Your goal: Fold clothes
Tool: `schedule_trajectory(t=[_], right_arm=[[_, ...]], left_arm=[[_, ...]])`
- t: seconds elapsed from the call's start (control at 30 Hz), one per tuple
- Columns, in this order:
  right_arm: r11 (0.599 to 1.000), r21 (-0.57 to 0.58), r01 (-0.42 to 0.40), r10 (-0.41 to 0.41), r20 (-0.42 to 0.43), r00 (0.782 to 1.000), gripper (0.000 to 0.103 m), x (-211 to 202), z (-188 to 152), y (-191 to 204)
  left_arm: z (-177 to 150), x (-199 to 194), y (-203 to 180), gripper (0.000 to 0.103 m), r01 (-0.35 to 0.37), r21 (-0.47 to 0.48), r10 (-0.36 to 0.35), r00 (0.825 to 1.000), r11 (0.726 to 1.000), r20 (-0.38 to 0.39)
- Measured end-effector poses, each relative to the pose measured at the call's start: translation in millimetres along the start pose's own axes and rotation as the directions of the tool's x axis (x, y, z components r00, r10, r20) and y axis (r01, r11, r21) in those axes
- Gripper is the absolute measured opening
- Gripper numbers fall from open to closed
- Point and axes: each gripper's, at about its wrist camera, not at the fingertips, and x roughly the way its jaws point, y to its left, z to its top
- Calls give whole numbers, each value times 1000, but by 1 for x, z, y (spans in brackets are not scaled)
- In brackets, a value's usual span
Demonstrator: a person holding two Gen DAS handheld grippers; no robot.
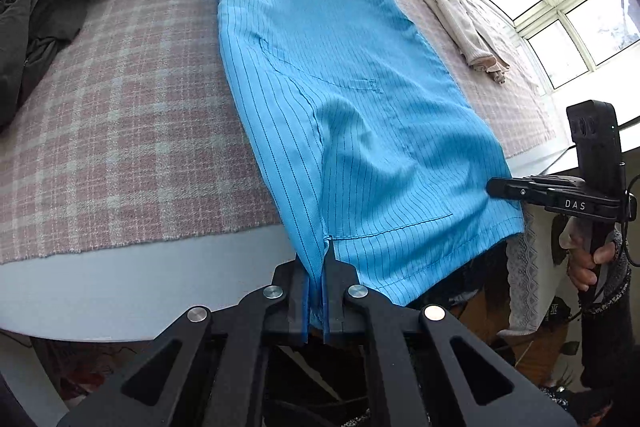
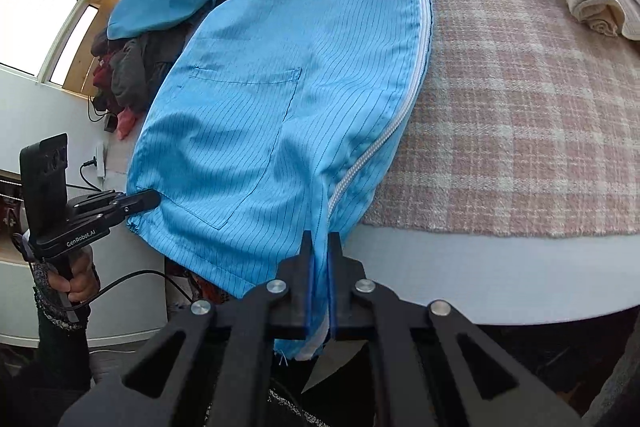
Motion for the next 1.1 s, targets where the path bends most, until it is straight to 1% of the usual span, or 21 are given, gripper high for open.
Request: schedule_trajectory(t=[0.1,0.17,0.27,0.33,0.37,0.43,0.47,0.5,0.53,0.6,0.67,0.73,0.77,0.8,0.87,0.93,1.0,1.1], right_arm=[[1000,-28,10,-10,-15,1000,5,-1,-25,8],[999,-42,25,-26,-31,999,5,2,-43,10],[997,-54,58,-61,-64,996,5,17,-57,6],[990,-101,95,-105,-91,990,5,30,-63,2],[987,-114,111,-124,-108,986,9,35,-64,0],[985,-119,128,-145,-143,979,13,38,-61,-7],[984,-130,123,-142,-146,979,15,33,-59,-13],[981,-147,128,-149,-138,979,19,23,-57,-17],[976,-167,141,-162,-124,979,21,11,-54,-19],[970,-185,160,-179,-87,980,30,-15,-46,-26],[971,-180,158,-169,-50,984,31,-35,-25,-16],[974,-172,147,-150,-1,989,31,-62,-3,-18],[971,-176,162,-159,32,987,31,-74,11,-15],[964,-181,194,-184,70,980,31,-88,26,-12],[950,-203,237,-213,133,968,31,-92,63,5],[941,-206,268,-233,180,956,32,-103,99,14],[940,-186,286,-245,213,946,35,-105,138,19],[940,-131,315,-274,263,925,40,-99,199,19]], left_arm=[[-27,0,-5,3,7,10,-7,1000,1000,-18],[-43,7,-11,3,12,19,-11,999,1000,-46],[-63,22,-15,3,23,23,-21,995,999,-95],[-66,37,-13,7,19,1,-18,991,1000,-136],[-66,42,-11,12,10,-6,-11,988,1000,-156],[-69,38,-2,13,-20,3,20,982,1000,-189],[-69,31,1,13,-41,19,44,981,999,-190],[-69,23,3,13,-63,35,68,979,997,-191],[-68,15,6,13,-85,49,93,977,995,-190],[-60,-10,17,13,-135,65,144,974,989,-176],[-42,-37,27,13,-186,75,195,971,980,-136],[-13,-60,31,13,-205,111,214,974,972,-75],[4,-68,32,13,-212,138,220,975,967,-42],[25,-68,28,13,-208,161,213,977,965,-16],[66,-68,21,13,-197,205,196,980,959,30],[106,-60,17,14,-179,250,171,984,951,53],[144,-43,14,15,-182,283,169,983,942,71],[196,-17,16,15,-148,306,130,988,940,79]])
